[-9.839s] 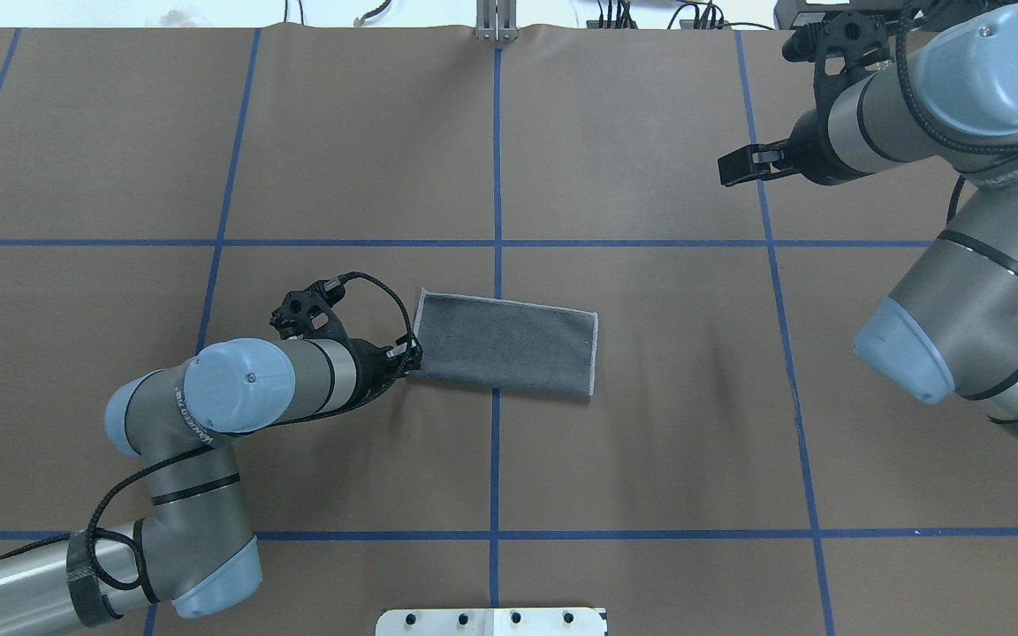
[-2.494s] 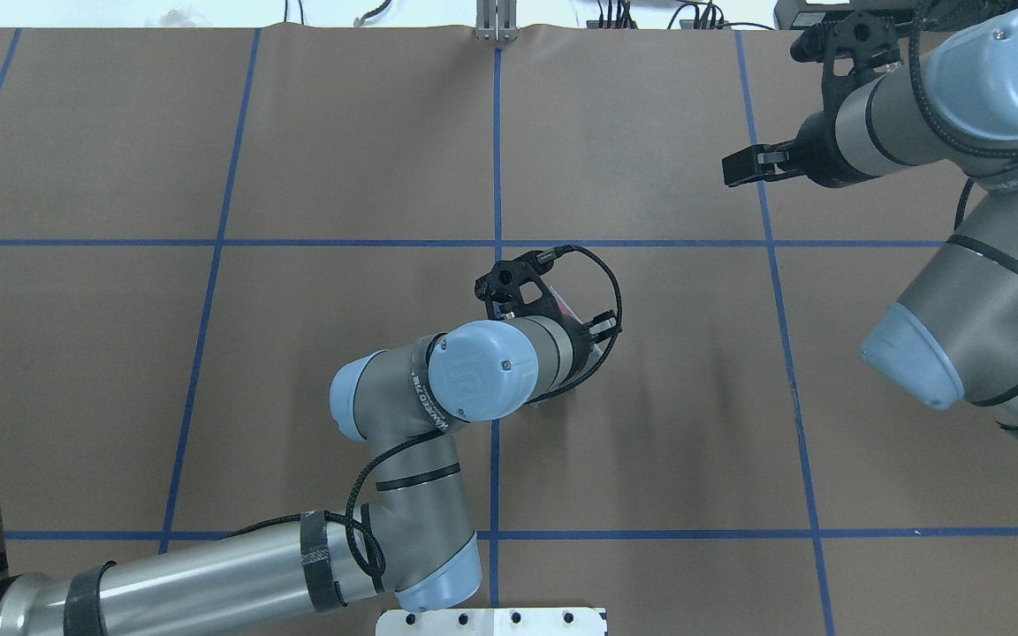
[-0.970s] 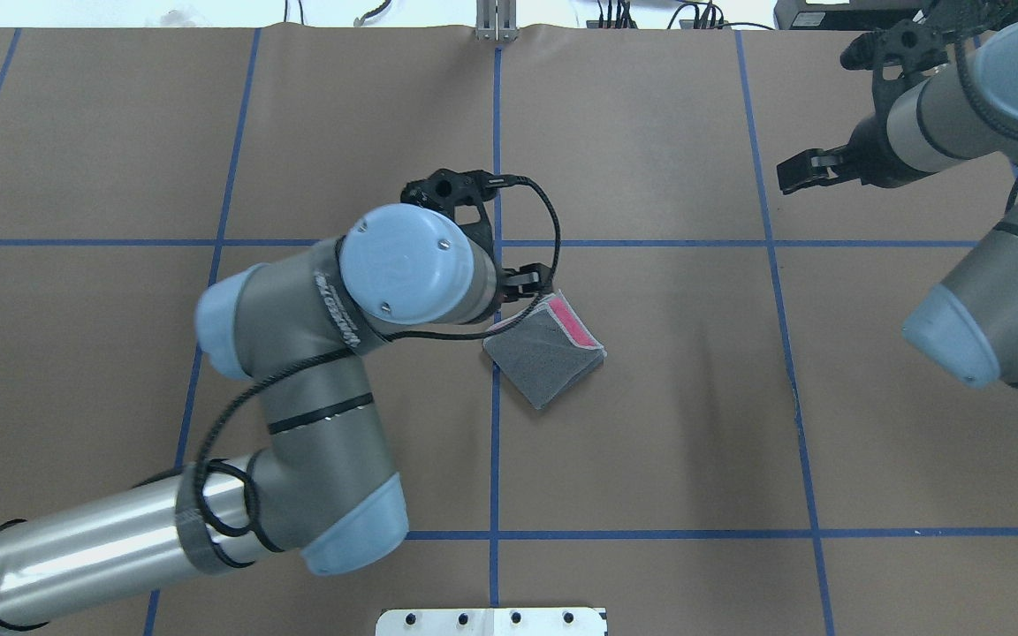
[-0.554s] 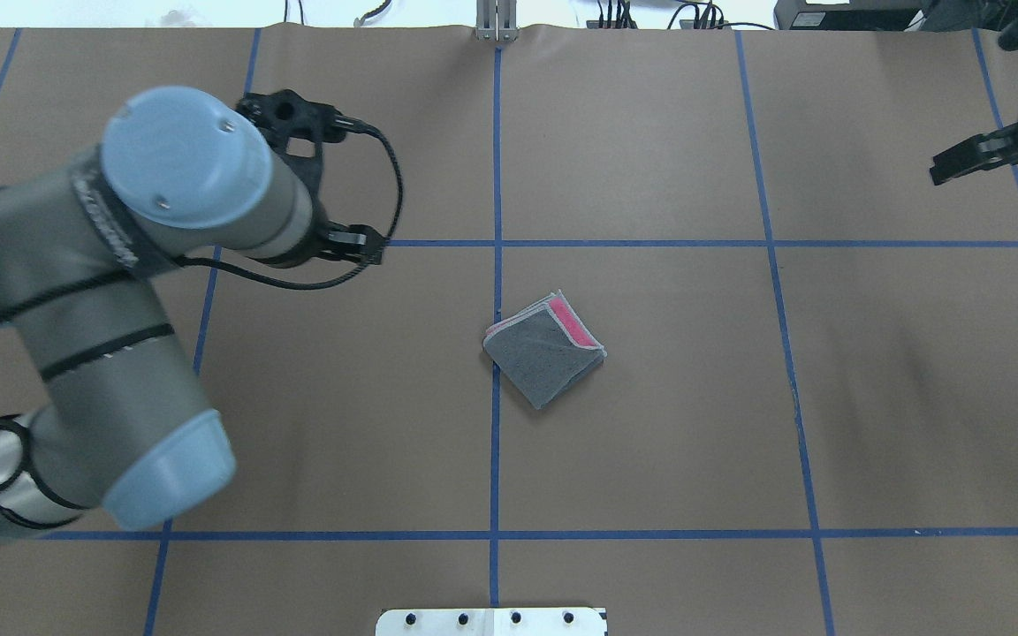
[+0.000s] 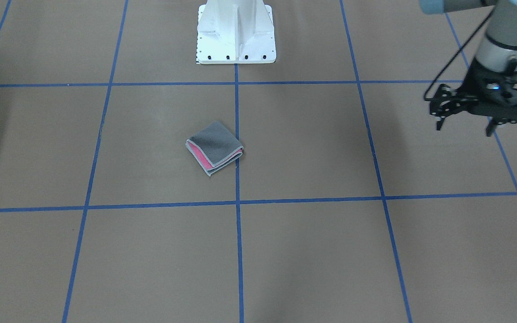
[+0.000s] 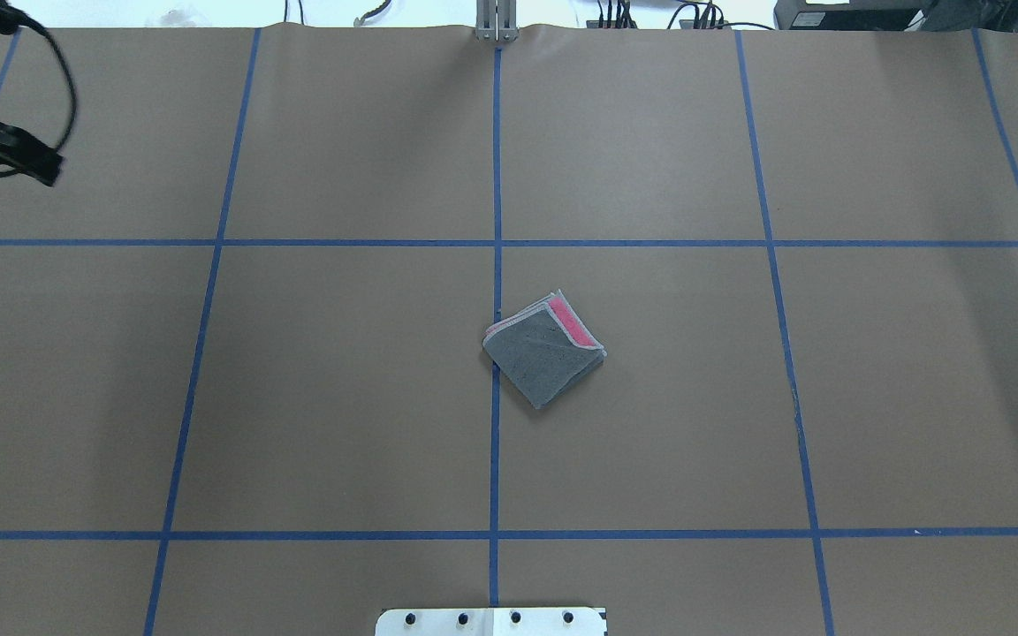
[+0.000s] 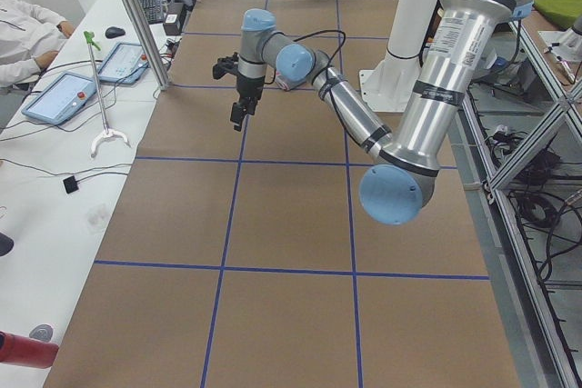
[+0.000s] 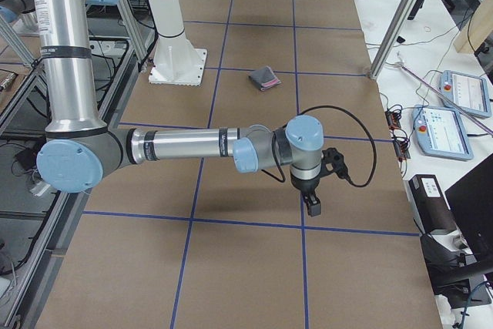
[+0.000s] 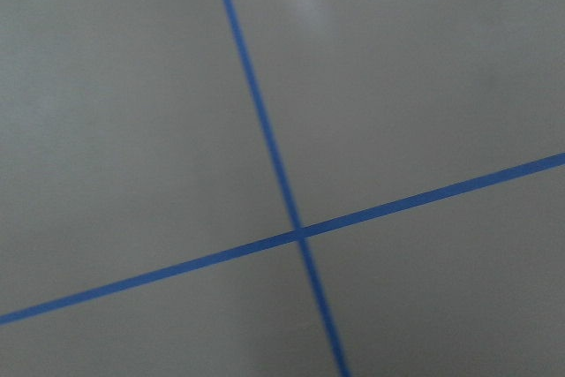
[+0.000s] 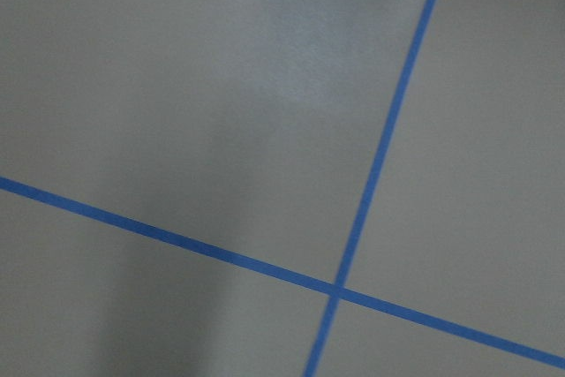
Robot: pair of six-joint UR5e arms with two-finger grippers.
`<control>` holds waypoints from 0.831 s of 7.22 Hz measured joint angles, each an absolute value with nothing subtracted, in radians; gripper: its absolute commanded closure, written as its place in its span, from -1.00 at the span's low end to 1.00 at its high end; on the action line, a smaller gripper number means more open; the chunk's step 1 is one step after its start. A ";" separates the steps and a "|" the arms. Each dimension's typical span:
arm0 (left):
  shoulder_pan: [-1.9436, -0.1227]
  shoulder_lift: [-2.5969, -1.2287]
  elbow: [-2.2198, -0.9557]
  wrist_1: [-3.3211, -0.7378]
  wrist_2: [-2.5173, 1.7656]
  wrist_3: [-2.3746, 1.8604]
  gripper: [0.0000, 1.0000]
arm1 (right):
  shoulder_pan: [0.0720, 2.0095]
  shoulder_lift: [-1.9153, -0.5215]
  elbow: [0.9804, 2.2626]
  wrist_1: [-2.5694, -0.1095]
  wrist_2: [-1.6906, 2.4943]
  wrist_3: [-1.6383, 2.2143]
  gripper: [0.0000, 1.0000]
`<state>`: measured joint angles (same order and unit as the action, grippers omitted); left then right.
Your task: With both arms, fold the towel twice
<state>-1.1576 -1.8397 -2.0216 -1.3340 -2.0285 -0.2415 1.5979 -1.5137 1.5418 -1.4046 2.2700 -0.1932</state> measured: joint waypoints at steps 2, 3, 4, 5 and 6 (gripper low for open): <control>-1.378 -1.750 -1.917 -1.337 -2.172 0.061 -1.00 | 1.684 -1.571 1.479 -1.401 2.290 -0.255 -1.00; -1.452 -1.716 -1.840 -1.337 -2.220 0.127 -1.00 | 1.700 -1.596 1.475 -1.399 2.290 -0.258 -1.00; -1.489 -1.695 -1.769 -1.337 -2.240 0.148 -1.00 | 1.705 -1.596 1.481 -1.401 2.290 -0.243 -1.00; -1.508 -1.683 -1.729 -1.340 -2.248 0.152 -1.00 | 1.698 -1.579 1.488 -1.405 2.290 -0.203 -1.00; -1.526 -1.668 -1.715 -1.346 -2.253 0.152 -1.00 | 1.673 -1.561 1.492 -1.408 2.289 -0.152 -1.00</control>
